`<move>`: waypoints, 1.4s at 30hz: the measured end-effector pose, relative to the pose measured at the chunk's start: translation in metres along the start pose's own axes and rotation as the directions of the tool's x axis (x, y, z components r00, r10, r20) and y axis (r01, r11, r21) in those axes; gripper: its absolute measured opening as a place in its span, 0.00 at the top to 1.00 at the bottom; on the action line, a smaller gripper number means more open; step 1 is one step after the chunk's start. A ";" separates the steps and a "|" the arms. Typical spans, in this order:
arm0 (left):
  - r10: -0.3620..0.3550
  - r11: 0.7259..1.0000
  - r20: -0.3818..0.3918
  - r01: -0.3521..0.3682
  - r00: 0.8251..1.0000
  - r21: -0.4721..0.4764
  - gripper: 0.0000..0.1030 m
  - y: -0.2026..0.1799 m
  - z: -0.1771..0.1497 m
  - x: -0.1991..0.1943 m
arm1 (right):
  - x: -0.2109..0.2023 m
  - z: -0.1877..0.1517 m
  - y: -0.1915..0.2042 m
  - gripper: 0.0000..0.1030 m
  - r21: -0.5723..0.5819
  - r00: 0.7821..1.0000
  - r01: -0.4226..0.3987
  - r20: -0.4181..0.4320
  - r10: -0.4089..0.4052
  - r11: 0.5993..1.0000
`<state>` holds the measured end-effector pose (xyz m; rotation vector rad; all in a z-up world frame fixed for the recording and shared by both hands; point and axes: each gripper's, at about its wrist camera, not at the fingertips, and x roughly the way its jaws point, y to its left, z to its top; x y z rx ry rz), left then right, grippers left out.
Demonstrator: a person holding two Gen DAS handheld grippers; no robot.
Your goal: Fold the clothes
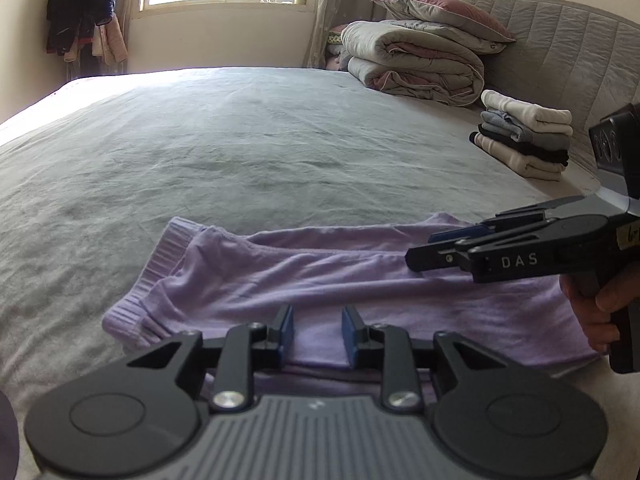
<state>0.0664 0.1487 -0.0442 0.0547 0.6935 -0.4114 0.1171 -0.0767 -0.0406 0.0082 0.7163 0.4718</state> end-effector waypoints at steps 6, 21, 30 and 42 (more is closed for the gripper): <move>-0.032 0.999 -0.045 0.033 0.998 0.020 0.68 0.001 -0.003 -0.001 | 0.000 -0.001 0.006 0.98 -0.047 0.999 0.027 0.044 -0.025 0.999; 0.059 0.995 0.027 -0.056 0.998 -0.083 0.60 0.037 0.004 -0.017 | 0.020 0.009 0.045 0.85 -0.099 0.998 -0.035 0.050 0.040 0.994; 0.049 0.998 -0.004 -0.049 0.999 -0.036 0.60 0.045 -0.010 -0.012 | 0.045 0.022 0.074 0.85 -0.135 0.995 -0.083 0.046 0.090 0.987; 0.014 0.999 0.020 -0.013 1.000 -0.038 0.60 0.051 -0.008 -0.017 | 0.098 0.054 0.096 0.85 -0.153 0.997 -0.073 0.024 0.077 0.986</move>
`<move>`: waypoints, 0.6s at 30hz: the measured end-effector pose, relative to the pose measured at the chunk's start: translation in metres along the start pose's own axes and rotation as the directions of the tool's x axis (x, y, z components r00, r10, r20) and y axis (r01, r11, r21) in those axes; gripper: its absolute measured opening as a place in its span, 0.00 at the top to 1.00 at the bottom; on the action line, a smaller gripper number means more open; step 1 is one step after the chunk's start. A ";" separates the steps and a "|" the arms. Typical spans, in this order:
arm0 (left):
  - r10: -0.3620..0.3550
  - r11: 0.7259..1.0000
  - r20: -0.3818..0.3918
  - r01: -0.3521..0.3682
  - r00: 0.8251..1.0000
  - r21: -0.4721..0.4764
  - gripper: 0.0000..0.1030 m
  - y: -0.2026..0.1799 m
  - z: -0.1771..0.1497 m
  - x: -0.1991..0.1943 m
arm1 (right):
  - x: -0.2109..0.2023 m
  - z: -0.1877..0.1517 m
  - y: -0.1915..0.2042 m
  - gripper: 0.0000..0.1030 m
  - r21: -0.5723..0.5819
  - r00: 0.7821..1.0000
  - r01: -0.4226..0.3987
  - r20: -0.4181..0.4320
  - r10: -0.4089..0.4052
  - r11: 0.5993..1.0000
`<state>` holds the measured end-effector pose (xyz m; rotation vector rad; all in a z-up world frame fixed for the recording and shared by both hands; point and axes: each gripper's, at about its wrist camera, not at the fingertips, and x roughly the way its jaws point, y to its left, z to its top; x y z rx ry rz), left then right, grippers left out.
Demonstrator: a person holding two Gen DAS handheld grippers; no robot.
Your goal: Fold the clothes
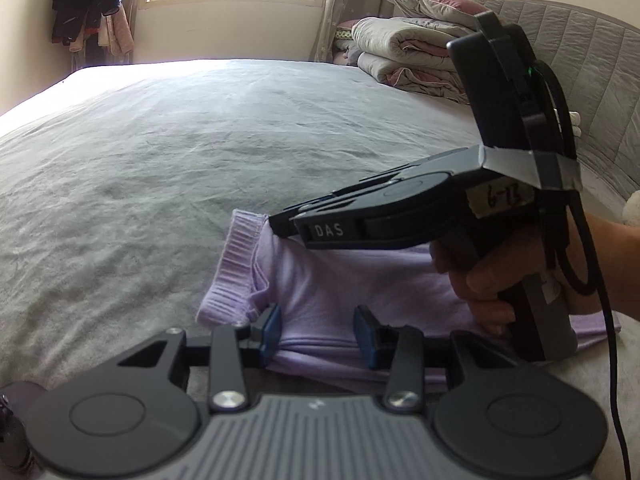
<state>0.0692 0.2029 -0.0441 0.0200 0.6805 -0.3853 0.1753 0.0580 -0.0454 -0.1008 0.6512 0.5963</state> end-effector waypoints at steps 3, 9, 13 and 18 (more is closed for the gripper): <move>0.015 1.000 0.014 -0.015 1.000 0.005 0.58 -0.003 0.003 -0.003 | -0.014 0.002 -0.009 0.84 0.036 1.000 -0.001 0.019 0.001 0.999; 0.044 0.999 0.041 -0.044 0.998 0.015 0.47 -0.010 0.008 -0.010 | -0.079 -0.013 -0.038 0.51 0.052 0.994 0.063 0.089 -0.067 0.997; 0.066 0.998 0.078 -0.067 0.995 0.012 0.46 -0.020 0.016 -0.005 | -0.122 -0.039 -0.057 0.51 0.053 0.989 0.103 0.102 -0.108 0.993; 0.093 0.995 0.084 -0.097 0.992 0.036 0.45 -0.035 0.023 0.016 | -0.149 -0.073 -0.054 0.51 0.035 0.990 0.119 0.077 -0.122 0.992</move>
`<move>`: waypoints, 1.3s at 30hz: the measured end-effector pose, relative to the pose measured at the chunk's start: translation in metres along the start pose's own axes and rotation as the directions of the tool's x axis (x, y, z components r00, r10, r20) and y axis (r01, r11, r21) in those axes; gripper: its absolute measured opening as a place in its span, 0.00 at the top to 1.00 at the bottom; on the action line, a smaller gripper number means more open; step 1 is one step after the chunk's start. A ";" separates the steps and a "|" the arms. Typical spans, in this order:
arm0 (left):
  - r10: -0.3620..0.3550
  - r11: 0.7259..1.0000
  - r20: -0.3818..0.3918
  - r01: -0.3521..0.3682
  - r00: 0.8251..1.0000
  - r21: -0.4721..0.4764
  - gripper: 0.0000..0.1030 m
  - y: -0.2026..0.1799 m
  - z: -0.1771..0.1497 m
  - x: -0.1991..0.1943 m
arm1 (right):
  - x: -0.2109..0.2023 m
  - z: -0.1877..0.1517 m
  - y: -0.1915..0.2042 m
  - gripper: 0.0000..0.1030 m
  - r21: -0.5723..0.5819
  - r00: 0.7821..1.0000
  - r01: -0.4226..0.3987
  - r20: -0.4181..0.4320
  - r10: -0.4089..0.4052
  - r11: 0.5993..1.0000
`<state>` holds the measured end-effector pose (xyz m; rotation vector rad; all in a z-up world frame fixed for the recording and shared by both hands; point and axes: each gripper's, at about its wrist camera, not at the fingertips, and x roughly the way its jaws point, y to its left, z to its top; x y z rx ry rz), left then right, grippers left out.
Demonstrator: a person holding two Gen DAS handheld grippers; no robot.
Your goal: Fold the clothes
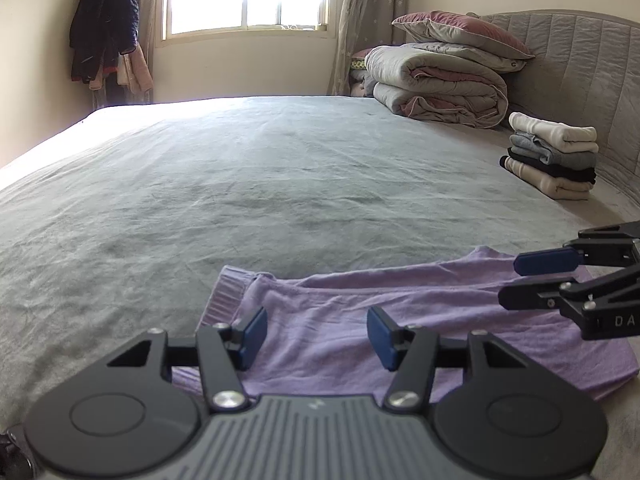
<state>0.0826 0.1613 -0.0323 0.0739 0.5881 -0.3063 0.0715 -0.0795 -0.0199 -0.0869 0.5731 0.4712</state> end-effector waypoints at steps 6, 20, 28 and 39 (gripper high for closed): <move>0.043 0.999 -0.029 -0.043 0.999 -0.017 0.45 -0.005 0.003 0.025 | 0.007 -0.018 0.012 0.51 0.005 0.999 0.025 -0.048 -0.025 1.000; 0.107 0.994 -0.019 -0.106 0.994 0.036 0.44 -0.013 -0.002 0.034 | -0.051 -0.076 0.020 0.51 0.005 0.997 0.035 -0.073 -0.035 0.999; 0.047 0.998 0.028 -0.048 0.999 0.035 0.37 -0.046 -0.002 -0.002 | -0.077 -0.069 -0.009 0.49 -0.001 0.999 0.019 -0.041 -0.019 1.000; -0.262 0.946 -0.002 0.257 0.965 0.197 0.46 -0.118 -0.025 -0.012 | -0.058 -0.055 -0.050 0.73 -0.039 0.994 0.052 0.093 -0.049 0.998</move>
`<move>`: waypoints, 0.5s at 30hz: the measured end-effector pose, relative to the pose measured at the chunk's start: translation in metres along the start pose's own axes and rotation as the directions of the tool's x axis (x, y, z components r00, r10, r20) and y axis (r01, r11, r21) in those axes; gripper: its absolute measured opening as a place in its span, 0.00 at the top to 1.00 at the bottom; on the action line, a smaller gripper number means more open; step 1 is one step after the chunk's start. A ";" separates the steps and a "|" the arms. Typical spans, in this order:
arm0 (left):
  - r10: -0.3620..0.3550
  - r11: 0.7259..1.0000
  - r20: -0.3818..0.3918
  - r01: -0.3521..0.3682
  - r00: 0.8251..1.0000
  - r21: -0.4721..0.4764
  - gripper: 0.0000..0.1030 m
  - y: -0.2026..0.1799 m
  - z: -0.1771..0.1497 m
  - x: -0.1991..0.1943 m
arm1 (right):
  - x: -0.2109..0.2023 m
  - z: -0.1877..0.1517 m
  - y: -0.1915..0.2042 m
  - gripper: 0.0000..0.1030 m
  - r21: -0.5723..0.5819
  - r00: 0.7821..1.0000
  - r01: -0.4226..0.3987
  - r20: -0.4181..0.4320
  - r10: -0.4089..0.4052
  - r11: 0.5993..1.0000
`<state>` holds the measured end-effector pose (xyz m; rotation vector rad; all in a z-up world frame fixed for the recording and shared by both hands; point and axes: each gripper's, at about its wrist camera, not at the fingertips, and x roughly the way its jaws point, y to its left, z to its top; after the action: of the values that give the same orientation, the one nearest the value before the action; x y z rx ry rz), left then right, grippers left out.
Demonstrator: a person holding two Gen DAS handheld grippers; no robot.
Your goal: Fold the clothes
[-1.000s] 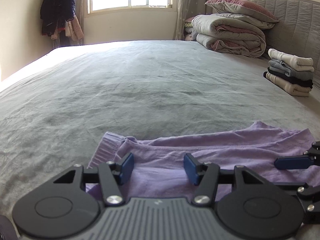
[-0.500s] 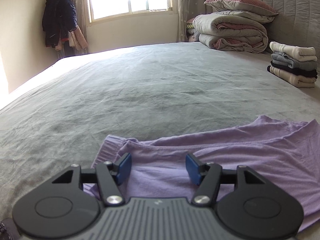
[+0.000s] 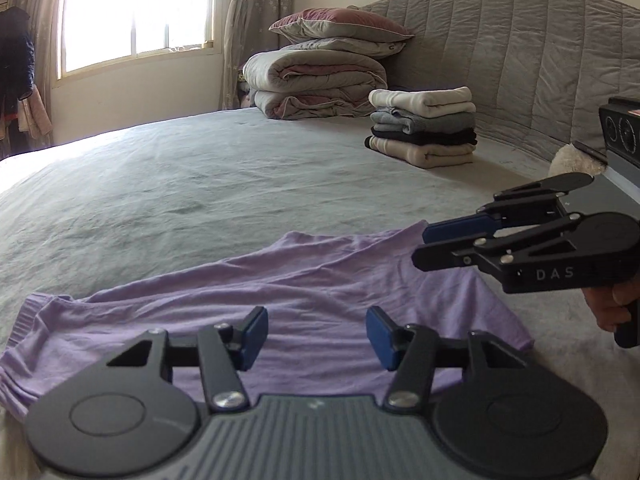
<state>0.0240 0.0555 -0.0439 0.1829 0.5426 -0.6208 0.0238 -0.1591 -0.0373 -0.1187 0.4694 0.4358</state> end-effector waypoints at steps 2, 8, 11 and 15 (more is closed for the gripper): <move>-0.033 0.999 -0.023 0.033 0.999 0.022 0.46 -0.006 -0.004 0.003 | 0.006 -0.002 -0.001 0.73 -0.021 1.000 -0.018 -0.016 0.018 1.000; -0.130 0.990 -0.076 0.133 0.989 0.042 0.46 -0.016 -0.015 0.002 | 0.033 -0.008 -0.019 0.77 -0.041 0.994 0.047 -0.092 -0.051 0.998; -0.174 0.981 -0.095 0.181 0.980 0.065 0.46 -0.016 -0.017 -0.006 | 0.035 -0.006 -0.042 0.90 0.033 0.991 0.103 -0.087 -0.100 0.994; -0.176 0.978 -0.072 0.182 0.982 0.099 0.46 -0.010 -0.017 -0.018 | 0.031 0.000 -0.049 0.91 0.081 0.994 0.089 -0.065 -0.084 0.993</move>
<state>-0.0014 0.0620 -0.0484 0.2549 0.5913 -0.8222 0.0698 -0.1912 -0.0516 -0.0716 0.5407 0.3279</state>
